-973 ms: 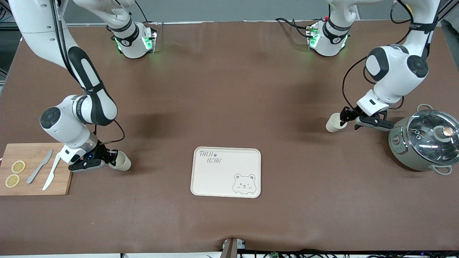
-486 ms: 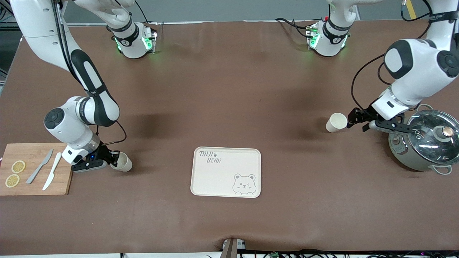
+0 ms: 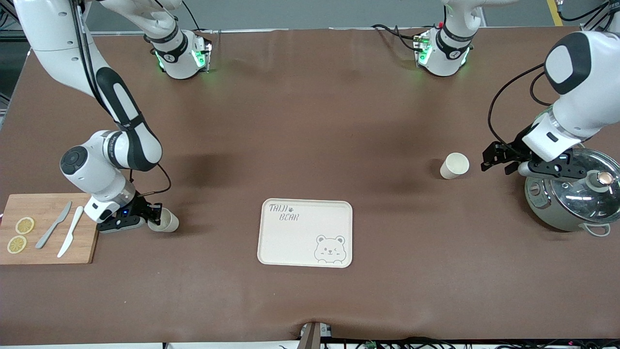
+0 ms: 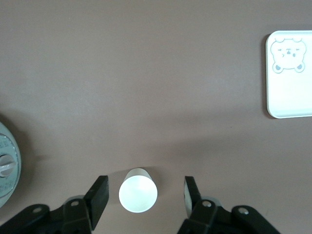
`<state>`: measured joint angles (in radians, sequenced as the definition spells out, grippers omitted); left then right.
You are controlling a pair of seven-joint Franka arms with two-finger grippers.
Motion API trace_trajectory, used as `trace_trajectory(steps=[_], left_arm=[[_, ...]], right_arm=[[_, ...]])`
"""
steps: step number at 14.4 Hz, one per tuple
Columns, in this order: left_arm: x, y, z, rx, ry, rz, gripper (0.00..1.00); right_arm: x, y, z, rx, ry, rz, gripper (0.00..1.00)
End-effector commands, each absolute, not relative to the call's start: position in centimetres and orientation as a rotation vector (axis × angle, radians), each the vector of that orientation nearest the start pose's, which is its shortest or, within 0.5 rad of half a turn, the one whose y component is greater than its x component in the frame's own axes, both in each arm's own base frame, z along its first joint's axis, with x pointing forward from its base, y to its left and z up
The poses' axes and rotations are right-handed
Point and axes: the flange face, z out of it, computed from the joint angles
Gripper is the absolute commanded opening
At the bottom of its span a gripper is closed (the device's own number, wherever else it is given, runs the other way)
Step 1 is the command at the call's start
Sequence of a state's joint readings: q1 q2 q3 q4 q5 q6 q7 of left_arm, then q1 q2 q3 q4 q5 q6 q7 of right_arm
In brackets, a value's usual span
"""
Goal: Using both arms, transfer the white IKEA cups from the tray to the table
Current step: 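Open the right gripper releasing its cup while the left gripper lifts away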
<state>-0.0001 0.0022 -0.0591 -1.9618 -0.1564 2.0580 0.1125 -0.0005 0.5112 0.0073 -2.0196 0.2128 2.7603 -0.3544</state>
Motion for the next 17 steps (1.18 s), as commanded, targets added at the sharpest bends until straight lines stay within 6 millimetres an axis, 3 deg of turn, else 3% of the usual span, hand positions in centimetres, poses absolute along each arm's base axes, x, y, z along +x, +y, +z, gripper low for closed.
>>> trace_trajectory(steps=[1,5,6,10,12,17], left_arm=[[57.1,-4.7,50.3,-3.240,0.136,-0.165,0.74],[57.0,-5.1,52.5,-3.243,0.128,-0.131,0.82],[57.0,-5.3,53.0,-3.244,0.134,-0.124,0.89],[56.9,-5.5,54.4,-3.244,0.141,-0.135,1.00],[56.9,-5.5,54.8,-3.244,0.143,-0.133,1.00],[56.8,-5.2,56.4,-3.171,0.183,-0.116,1.00]], right_arm=[[62.0,-0.6,21.5,-3.030,-0.296,-0.397,1.00],[62.1,-0.7,21.7,-3.029,-0.345,-0.404,1.00],[62.1,-0.8,21.6,-3.029,-0.343,-0.402,1.00],[62.3,-0.9,22.0,-3.028,-0.329,-0.400,1.00],[62.4,-0.7,22.7,-3.020,-0.327,-0.375,1.00],[64.3,-0.8,28.0,-2.981,-0.280,-0.240,1.00]])
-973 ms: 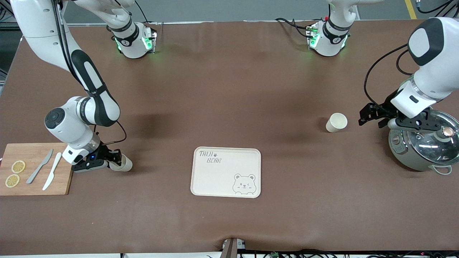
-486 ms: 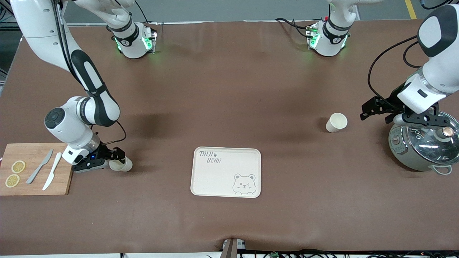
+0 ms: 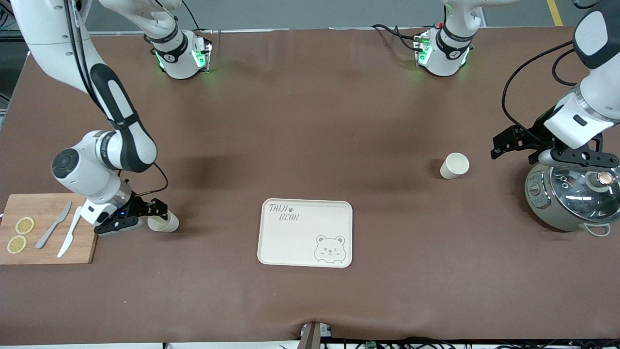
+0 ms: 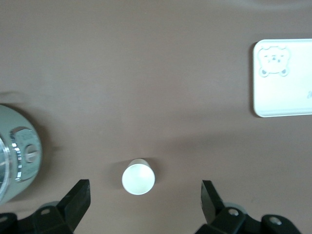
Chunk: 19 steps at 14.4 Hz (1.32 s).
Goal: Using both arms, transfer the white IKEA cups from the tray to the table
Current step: 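Open the right gripper releasing its cup while the left gripper lifts away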
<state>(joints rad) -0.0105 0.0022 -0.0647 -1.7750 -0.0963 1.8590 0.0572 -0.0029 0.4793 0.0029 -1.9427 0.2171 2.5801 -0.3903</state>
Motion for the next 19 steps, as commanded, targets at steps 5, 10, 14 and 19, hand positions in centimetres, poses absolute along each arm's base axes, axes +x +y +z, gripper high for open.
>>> trace_trajectory(steps=[5,10,14,19], left_arm=[[56.6,-5.7,57.5,-3.080,0.278,-0.101,1.00],[56.5,-6.8,60.0,-3.081,0.340,-0.130,1.00],[56.2,-7.4,61.8,-3.158,0.245,-0.144,1.00],[55.8,-8.4,63.6,-3.170,0.214,-0.171,1.00]], right_arm=[[66.5,-3.3,35.8,-2.950,-0.277,-0.117,1.00],[67.6,-5.1,44.1,-3.035,-0.205,0.003,1.00],[66.7,-5.2,50.1,-3.041,-0.168,0.099,1.00],[64.9,-5.7,55.0,-3.090,-0.042,0.148,1.00]])
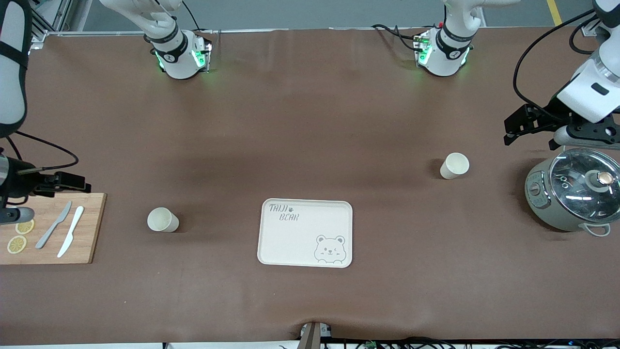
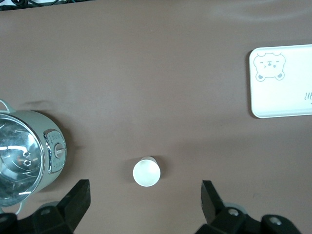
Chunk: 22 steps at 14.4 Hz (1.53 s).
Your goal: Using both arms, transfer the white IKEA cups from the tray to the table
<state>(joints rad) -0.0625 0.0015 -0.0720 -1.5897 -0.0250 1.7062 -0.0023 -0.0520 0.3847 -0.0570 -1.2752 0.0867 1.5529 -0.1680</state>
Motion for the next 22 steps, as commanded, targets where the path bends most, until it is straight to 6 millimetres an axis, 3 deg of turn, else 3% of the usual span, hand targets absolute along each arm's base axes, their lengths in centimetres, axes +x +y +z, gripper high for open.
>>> trace_trajectory(steps=[1,6,8,10,14,17,22], left_arm=[[55.8,-8.5,63.7,-3.169,0.214,-0.174,1.00],[55.6,-9.0,65.7,-3.179,0.206,-0.211,1.00],[55.4,-8.7,65.8,-3.183,0.175,-0.204,1.00],[55.1,-8.5,66.1,-3.188,0.093,-0.202,1.00],[55.0,-8.2,66.2,-3.183,0.103,-0.198,1.00],[54.8,-8.0,66.0,-3.171,0.144,-0.168,1.00],[54.4,-7.6,65.4,-3.139,0.297,-0.084,1.00]], right_arm=[[64.4,-5.7,56.4,-3.093,-0.043,0.118,1.00],[60.1,-5.6,62.2,-3.094,-0.008,0.129,1.00],[58.8,-5.3,63.2,-3.103,0.015,0.145,1.00],[58.1,-5.1,63.0,-3.100,0.014,0.155,1.00],[57.9,-5.2,61.5,-3.100,0.017,0.162,1.00],[57.4,-4.7,60.2,-3.114,0.004,0.116,1.00],[57.5,-3.4,60.1,-3.117,0.033,0.120,1.00]])
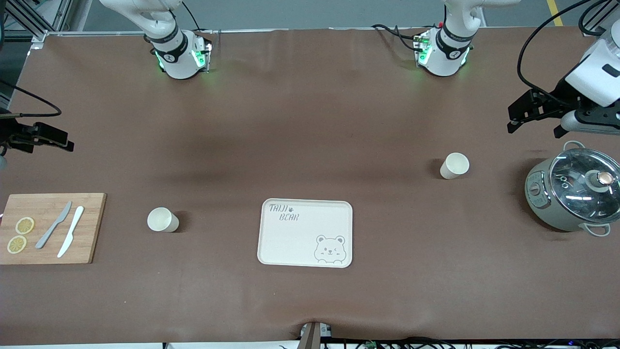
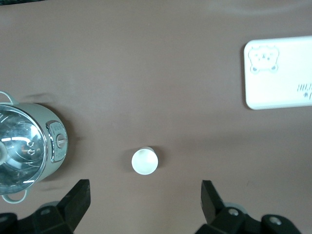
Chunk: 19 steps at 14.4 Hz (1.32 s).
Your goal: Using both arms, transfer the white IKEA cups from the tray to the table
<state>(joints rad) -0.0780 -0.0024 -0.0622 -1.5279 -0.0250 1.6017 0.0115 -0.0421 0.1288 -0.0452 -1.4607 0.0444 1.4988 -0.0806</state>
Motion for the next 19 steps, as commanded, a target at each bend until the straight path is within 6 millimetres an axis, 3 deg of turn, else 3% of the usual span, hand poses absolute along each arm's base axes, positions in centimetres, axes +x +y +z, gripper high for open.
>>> trace_trajectory(steps=[1,19], left_arm=[[54.13,-7.40,65.17,-3.110,0.334,-0.044,1.00],[53.62,-7.35,64.63,-3.100,0.363,0.040,1.00]], right_arm=[[57.52,-3.20,60.07,-3.119,0.028,0.123,1.00],[57.47,-3.31,60.17,-3.129,0.028,0.127,1.00]])
